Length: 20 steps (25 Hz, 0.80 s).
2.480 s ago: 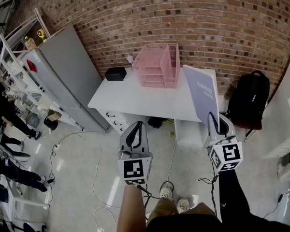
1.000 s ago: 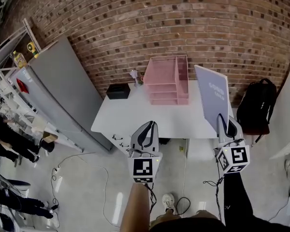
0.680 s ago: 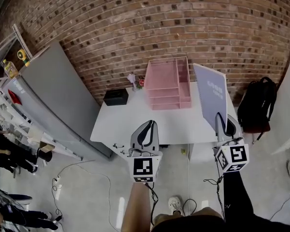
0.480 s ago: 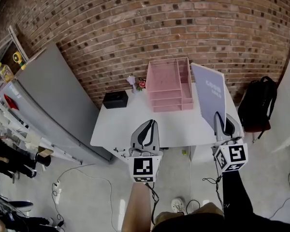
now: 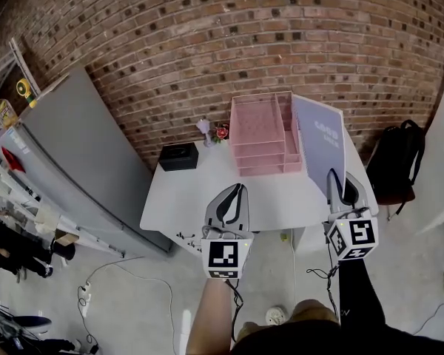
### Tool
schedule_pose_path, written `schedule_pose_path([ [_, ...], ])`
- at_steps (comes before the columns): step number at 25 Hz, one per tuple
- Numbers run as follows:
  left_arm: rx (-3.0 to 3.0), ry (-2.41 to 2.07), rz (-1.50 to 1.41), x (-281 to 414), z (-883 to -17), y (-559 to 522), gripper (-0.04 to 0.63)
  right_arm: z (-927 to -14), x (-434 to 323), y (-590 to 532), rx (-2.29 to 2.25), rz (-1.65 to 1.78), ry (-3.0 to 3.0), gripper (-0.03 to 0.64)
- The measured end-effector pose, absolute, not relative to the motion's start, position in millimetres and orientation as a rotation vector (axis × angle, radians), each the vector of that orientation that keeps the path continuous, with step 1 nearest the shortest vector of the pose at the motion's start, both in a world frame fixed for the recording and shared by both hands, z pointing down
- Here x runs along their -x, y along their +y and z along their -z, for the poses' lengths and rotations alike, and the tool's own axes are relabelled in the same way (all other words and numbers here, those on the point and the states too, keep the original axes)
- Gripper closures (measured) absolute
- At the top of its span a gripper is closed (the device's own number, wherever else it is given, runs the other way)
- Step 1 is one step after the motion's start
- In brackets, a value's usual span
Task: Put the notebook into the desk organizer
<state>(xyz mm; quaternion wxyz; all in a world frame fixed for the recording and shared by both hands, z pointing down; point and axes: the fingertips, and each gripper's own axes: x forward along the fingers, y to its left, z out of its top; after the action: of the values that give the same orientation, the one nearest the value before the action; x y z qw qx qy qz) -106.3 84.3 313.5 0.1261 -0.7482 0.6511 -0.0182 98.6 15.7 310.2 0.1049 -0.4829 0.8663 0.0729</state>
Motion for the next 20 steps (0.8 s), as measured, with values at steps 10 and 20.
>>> schedule_pose_path([
  [10, 2.216, 1.854, 0.012, 103.7, -305.2, 75.2, 0.591, -301.9, -100.4, 15.0, 1.464, -0.223, 2.531, 0.588],
  [20, 2.228, 1.849, -0.016, 105.1, -306.0, 54.8, 0.591, -301.3, -96.9, -2.6, 1.466, -0.233, 2.516, 0.588],
])
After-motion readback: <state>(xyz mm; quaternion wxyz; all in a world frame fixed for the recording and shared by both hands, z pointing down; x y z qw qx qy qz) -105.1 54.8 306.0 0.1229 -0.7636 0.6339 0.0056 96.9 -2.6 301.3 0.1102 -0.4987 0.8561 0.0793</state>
